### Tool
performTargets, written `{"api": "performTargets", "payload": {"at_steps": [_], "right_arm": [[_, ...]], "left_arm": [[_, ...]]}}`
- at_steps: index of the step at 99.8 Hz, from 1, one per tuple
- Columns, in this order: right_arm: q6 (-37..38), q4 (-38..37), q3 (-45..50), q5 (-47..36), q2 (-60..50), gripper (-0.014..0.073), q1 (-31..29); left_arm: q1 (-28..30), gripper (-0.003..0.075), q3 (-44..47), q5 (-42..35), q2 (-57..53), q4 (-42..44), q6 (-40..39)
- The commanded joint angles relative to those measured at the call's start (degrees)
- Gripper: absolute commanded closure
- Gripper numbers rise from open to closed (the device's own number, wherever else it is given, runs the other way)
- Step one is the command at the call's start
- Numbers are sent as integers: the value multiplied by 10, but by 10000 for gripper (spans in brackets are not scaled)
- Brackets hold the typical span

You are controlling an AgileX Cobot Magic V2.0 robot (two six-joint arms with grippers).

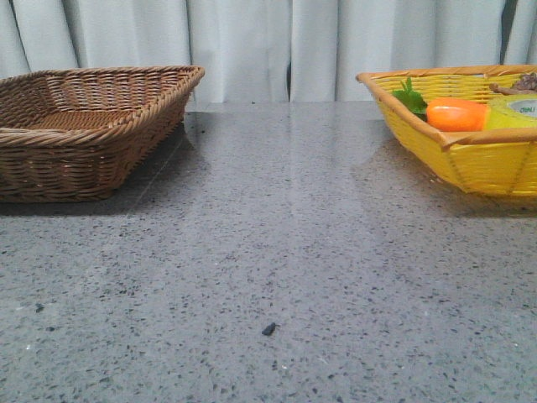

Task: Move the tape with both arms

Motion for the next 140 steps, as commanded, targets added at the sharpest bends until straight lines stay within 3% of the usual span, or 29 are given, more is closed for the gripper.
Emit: {"api": "performTargets", "payload": {"at_steps": [1, 7, 14, 21, 26, 51, 68, 83, 94, 99, 104, 107, 118, 140], "right_arm": [[-6, -76, -94, 68, 97, 596, -2], [-6, -89, -146, 114, 168, 495, -2], [-6, -92, -211, 161, 249, 347, -2], [-6, -93, -276, 212, 327, 216, -2], [-6, -94, -326, 255, 381, 175, -2], [-1, -165, -512, 407, 624, 180, -2], [41, -241, -583, 419, 746, 180, -2], [50, -256, -595, 419, 822, 180, -2], [58, -256, -595, 413, 864, 235, -2], [59, -256, -595, 402, 870, 363, -2], [59, -256, -599, 392, 866, 590, -2], [58, -256, -609, 386, 859, 664, -2], [57, -257, -676, 380, 827, 645, 2], [57, -253, -932, 392, 789, 645, 56]], "left_arm": [[1, 477, -77, 43, 75, 40, 6], [1, 325, -118, 78, 124, 40, 6], [1, 220, -160, 106, 173, 39, 6], [1, 206, -195, 125, 213, 39, 15], [1, 213, -212, 133, 233, 39, 21], [1, 249, -223, 146, 251, 31, 21], [1, 249, -223, 152, 250, 23, 21], [1, 249, -223, 158, 250, 23, 21], [1, 249, -223, 166, 250, 23, 21], [1, 249, -223, 171, 250, 23, 21], [1, 249, -223, 174, 250, 23, 21], [1, 249, -223, 174, 250, 23, 21], [1, 249, -223, 174, 250, 23, 21], [1, 249, -223, 157, 250, 23, 21]]}}
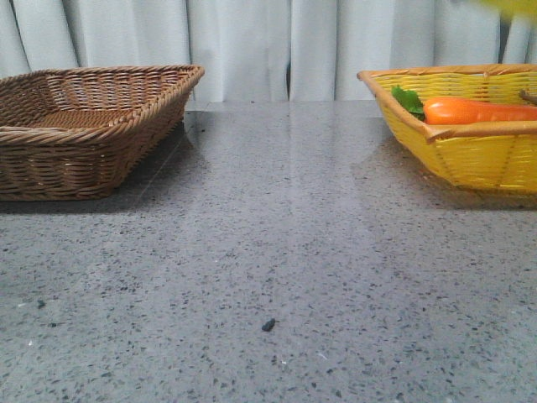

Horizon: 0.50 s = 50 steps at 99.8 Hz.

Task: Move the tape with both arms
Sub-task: 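Grasp the yellow tape roll in the yellow basket with the right gripper, then carry the tape roll out and set it on the table between baskets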

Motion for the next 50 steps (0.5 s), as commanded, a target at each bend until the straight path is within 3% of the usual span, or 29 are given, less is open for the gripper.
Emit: {"api": "performTargets", "payload": {"at_steps": [1, 15, 34, 50], "right_arm": [[-4, -1, -115, -30, -40, 645, 30], [-4, 7, -215, -26, -13, 645, 110], [-4, 9, -213, 27, 75, 645, 209], [-3, 6, -213, 104, 207, 643, 237]], "left_arm": [[1, 250, -20, -50, 3, -14, 0], [1, 249, -20, -54, 3, -14, 0], [1, 249, -20, -54, 3, -14, 0], [1, 249, -19, -46, 3, -14, 0]]}}
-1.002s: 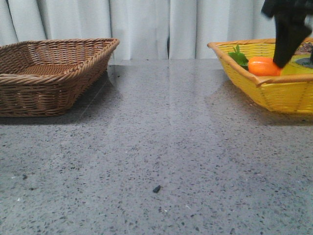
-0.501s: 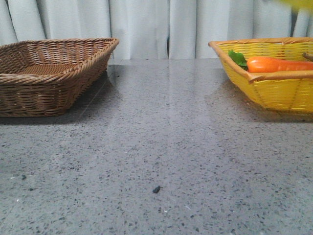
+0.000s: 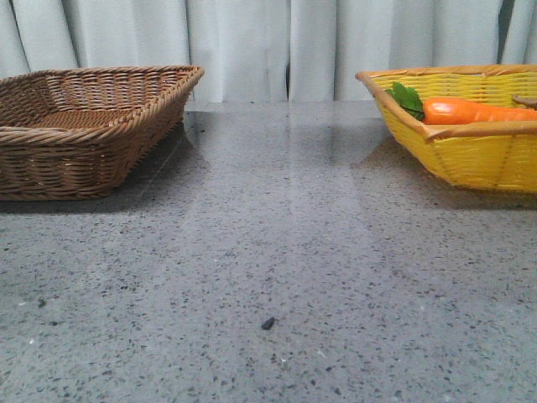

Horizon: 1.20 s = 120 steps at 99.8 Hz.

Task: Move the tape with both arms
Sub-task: 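Carry the tape roll out and set it on the table between baskets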

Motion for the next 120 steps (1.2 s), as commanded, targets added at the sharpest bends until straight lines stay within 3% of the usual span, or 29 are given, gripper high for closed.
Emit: {"api": "performTargets", "payload": {"at_steps": [1, 21, 28, 42, 48, 58, 65, 79, 105, 120], "right_arm": [[-3, -9, -13, 12, 40, 641, 6], [31, -24, -13, 70, 117, 598, 7], [35, -24, -19, 69, 114, 496, 7], [35, -3, -45, 62, 73, 165, 7], [35, 9, -62, 62, 41, 112, 7], [35, 11, -77, 54, -23, 174, 7], [28, 11, -77, 51, -78, 288, 7], [-11, 11, -63, 77, -195, 672, 7], [-14, -19, 125, 24, -409, 658, 7], [35, -39, 283, -66, -541, 658, 7]], "left_arm": [[1, 249, -19, -33, 3, -12, 0], [1, 250, -19, 1, 3, -12, 0], [1, 249, -19, 4, 3, -12, 0], [-1, 249, -19, -2, 6, -26, 14], [-10, 250, -21, -13, 12, -64, 67], [-35, 268, -39, -27, 42, -165, 177], [-54, 307, -65, -27, 84, -212, 222], [-112, 355, -153, -11, 202, -236, 280], [-229, 354, -352, 11, 452, -236, 299], [-243, 354, -516, 142, 624, -248, 274]]}}
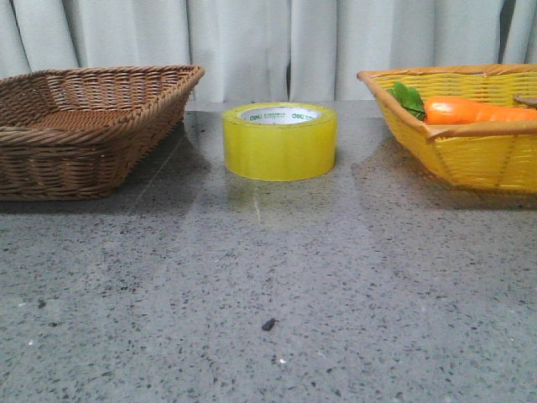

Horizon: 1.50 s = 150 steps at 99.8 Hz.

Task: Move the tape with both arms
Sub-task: 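Carry the tape roll out and set it on the table between baskets, then lower the left gripper onto the tape roll and grasp its rim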

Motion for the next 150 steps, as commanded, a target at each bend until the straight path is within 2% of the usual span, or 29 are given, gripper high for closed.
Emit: {"api": "performTargets", "payload": {"at_steps": [1, 14, 25, 34, 45, 55, 62, 73, 91, 116, 123, 128, 135, 145, 150], "right_arm": [[33, -11, 58, -94, -69, 658, -2], [49, -13, 126, -125, -138, 658, -2], [62, -28, 140, -121, -167, 658, -2], [62, -38, 140, -108, -174, 658, -2], [62, -47, 140, -91, -172, 658, -2], [62, -48, 140, -88, -167, 658, -2], [62, -52, 140, -88, -165, 658, -2], [62, -57, 140, -88, -158, 658, -2], [62, -58, 140, -92, -143, 659, -2], [62, -58, 140, -93, -134, 659, -2], [62, -58, 140, -93, -134, 659, -2], [62, -58, 140, -92, -134, 659, -2], [62, -58, 140, -91, -134, 659, -2], [62, -58, 140, -90, -134, 659, -2], [62, -58, 140, -90, -134, 659, -2]], "left_arm": [[-7, 354, -92, 57, 66, -29, -24], [-7, 354, -203, 108, 168, 12, -93], [-7, 353, -278, 138, 230, 85, -158], [-7, 352, -309, 154, 251, 120, -183], [-7, 352, -313, 156, 259, 123, -183], [-9, 342, -313, 156, 259, 176, -209], [-12, 285, -313, 160, 259, 205, -223], [-12, 181, -313, 157, 259, 205, -225], [-19, 192, -313, 151, 266, 179, -223], [-44, 197, -312, 150, 284, 191, -222], [-45, 227, -312, 150, 291, 191, -222], [-45, 279, -312, 150, 297, 197, -222], [-45, 430, -312, 152, 303, 199, -222], [-45, 746, -317, 151, 302, 198, -222], [-45, 738, -333, 155, 295, 191, -217]]}}
